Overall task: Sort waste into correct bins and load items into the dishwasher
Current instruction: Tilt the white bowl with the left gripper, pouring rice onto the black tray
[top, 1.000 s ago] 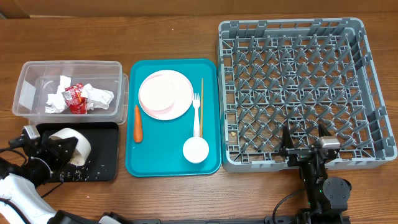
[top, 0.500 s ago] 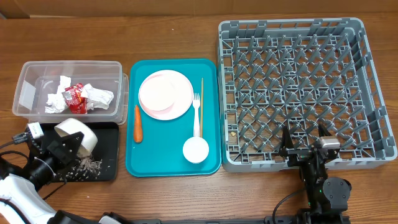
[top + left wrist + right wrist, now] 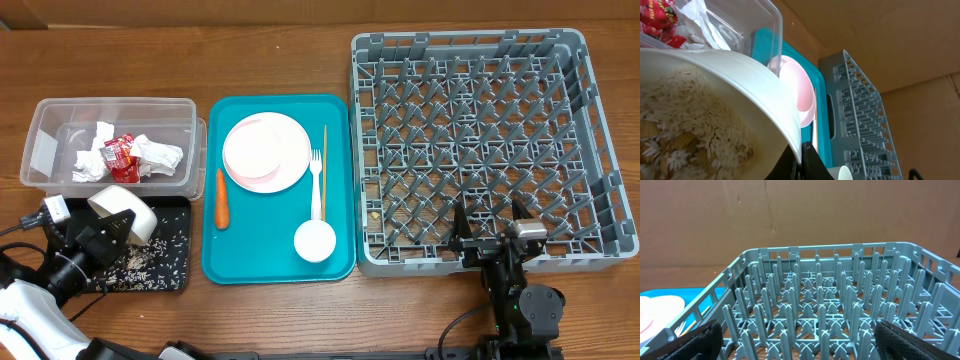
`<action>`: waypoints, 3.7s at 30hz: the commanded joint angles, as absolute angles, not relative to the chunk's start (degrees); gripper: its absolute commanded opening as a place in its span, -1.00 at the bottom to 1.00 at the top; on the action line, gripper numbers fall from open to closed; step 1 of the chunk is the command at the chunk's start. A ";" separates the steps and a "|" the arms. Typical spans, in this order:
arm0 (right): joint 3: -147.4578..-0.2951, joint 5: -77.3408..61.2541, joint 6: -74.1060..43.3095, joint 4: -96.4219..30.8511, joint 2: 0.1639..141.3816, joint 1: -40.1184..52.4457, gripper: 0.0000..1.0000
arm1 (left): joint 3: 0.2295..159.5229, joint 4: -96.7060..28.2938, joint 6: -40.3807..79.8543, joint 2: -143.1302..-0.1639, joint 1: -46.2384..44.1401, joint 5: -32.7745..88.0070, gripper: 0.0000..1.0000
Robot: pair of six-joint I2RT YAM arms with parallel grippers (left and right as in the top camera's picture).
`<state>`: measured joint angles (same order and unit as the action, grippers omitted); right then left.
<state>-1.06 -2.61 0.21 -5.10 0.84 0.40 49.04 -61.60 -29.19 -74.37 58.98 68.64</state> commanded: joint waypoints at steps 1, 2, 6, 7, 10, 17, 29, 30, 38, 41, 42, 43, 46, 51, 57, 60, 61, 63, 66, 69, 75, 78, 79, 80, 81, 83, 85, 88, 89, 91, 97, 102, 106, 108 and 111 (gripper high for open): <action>-0.45 -2.66 -0.01 -4.64 0.19 0.21 1.00 | 48.80 -61.91 -31.05 -73.38 59.22 72.07 -0.92; -0.45 -2.66 -0.01 -4.64 0.19 0.19 1.00 | 48.80 -62.28 -31.05 -73.38 59.22 72.14 -0.92; -0.45 -2.66 -0.01 -4.64 0.16 0.21 1.00 | 48.80 -63.20 -31.09 -73.38 59.22 73.78 -0.92; -0.45 -2.66 -0.01 -4.64 0.19 0.21 1.00 | 48.80 -63.18 -31.09 -73.38 59.22 74.04 -0.92; -0.45 -2.66 -0.01 -4.64 0.19 0.21 1.00 | 48.80 -63.53 -30.83 -73.38 59.22 74.61 -0.91; -0.45 -2.66 -0.03 -4.64 0.19 0.19 1.00 | 48.80 -63.31 -31.14 -73.38 59.22 74.59 -0.92; -0.45 -2.66 -0.01 -4.64 0.16 0.21 1.00 | 48.80 -64.66 -31.14 -73.38 59.22 74.63 -0.91; -0.45 -2.66 -0.03 -4.64 0.16 0.21 1.00 | 48.80 -64.23 -31.57 -73.38 59.24 74.59 -0.91; -0.45 -2.66 -0.01 -4.64 0.19 0.19 1.00 | 48.80 -61.60 -30.59 -73.38 59.24 72.75 -0.91; -0.45 -2.66 -0.01 -4.64 0.16 0.21 1.00 | 48.80 -62.04 -27.27 -73.45 59.24 71.83 -0.92; -0.45 -2.66 -0.01 -4.64 0.19 0.21 1.00 | 48.80 -62.11 -27.79 -73.43 59.24 71.99 -0.91; -0.45 -2.66 -0.01 -4.64 0.19 0.21 1.00 | 48.80 -61.56 -28.64 -73.43 59.24 71.90 -0.91; -0.45 -2.66 -0.01 -4.64 0.19 0.19 1.00 | 48.80 -62.39 -27.68 -73.49 59.24 72.38 -0.92; -0.45 -2.66 -0.01 -4.64 0.16 0.19 1.00 | 48.80 -62.54 -29.54 -73.60 59.24 73.49 -0.91; -0.45 -2.66 -0.01 -4.64 0.16 0.19 1.00 | 48.80 -62.24 -27.70 -73.97 59.24 74.61 -0.92; -0.45 -2.66 -0.01 -4.64 0.16 0.21 1.00 | 48.80 -61.39 -30.92 -74.00 59.24 74.22 -0.92; -0.45 -2.66 -0.01 -4.64 0.19 0.19 1.00 | 48.80 -60.53 -30.52 -74.06 59.24 73.30 -0.91; -0.45 -2.66 -0.01 -4.64 0.19 0.21 1.00 | 48.80 -61.71 -28.53 -74.37 59.24 74.19 -0.92; -0.45 -2.66 -0.01 -4.64 0.19 0.19 1.00 | 48.80 -60.69 -29.28 -74.41 59.24 73.12 -0.91; -0.45 -2.66 -0.01 -4.64 0.19 0.19 1.00 | 48.80 -62.19 -29.21 -74.50 59.24 74.96 -0.90; -0.45 -2.66 -0.03 -4.64 0.19 0.19 1.00 | 48.80 -61.10 -28.51 -74.63 59.22 76.60 -0.88; -0.45 -2.66 -0.01 -4.64 0.19 0.21 1.00 | 48.80 -59.61 -25.08 -74.63 59.24 74.81 -0.91; -0.45 -2.66 -0.01 -4.64 0.19 0.21 1.00 | 48.80 -60.95 -25.65 -74.63 59.24 75.83 -0.91; -0.45 -2.66 -0.01 -4.64 0.19 0.19 1.00 | 48.80 -61.80 -28.18 -74.61 59.24 77.21 -0.91; -0.45 -2.66 -0.01 -4.64 0.16 0.21 1.00 | 48.80 -61.36 -30.24 -74.61 59.22 77.34 -0.89; -0.45 -2.66 -0.01 -4.64 0.19 0.21 1.00 | 48.80 -56.99 -25.82 -74.87 59.24 72.64 -0.91; -0.45 -2.66 -0.01 -4.64 0.19 0.19 1.00 | 48.80 -58.11 -24.88 -75.24 59.20 73.56 -0.91; -0.45 -2.66 -0.01 -4.64 0.16 0.19 1.00 | 48.80 -58.00 -26.59 -75.29 59.22 72.60 -0.91; -0.45 -2.66 -0.01 -4.64 0.19 0.21 1.00 | 48.80 -57.71 -26.46 -75.46 59.22 72.29 -0.92; -0.45 -2.66 -0.01 -4.64 0.19 0.21 1.00 | 48.80 -60.07 -25.39 -75.81 59.22 74.91 -0.92; -0.45 -2.66 -0.01 -4.64 0.16 0.19 1.00 | 48.80 -61.71 -27.77 -76.07 59.22 78.24 -0.89; -0.45 -2.66 -0.01 -4.64 0.16 0.21 1.00 | 48.80 -60.93 -27.07 -76.29 59.22 78.24 -0.89; -0.45 -2.66 -0.03 -4.64 0.19 0.21 1.00 | 48.80 -59.31 -30.30 -76.29 59.22 76.73 -0.92; -0.45 -2.66 -0.01 -4.64 0.19 0.21 1.00 | 48.80 -61.17 -27.83 -76.29 59.22 77.17 -0.91; -0.45 -2.66 -0.01 -4.64 0.19 0.19 1.00 | 48.80 -60.10 -32.14 -76.29 59.22 77.23 -0.92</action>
<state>-1.06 -2.59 0.21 -5.10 0.84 0.40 48.73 -61.60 -29.15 -75.94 58.98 76.53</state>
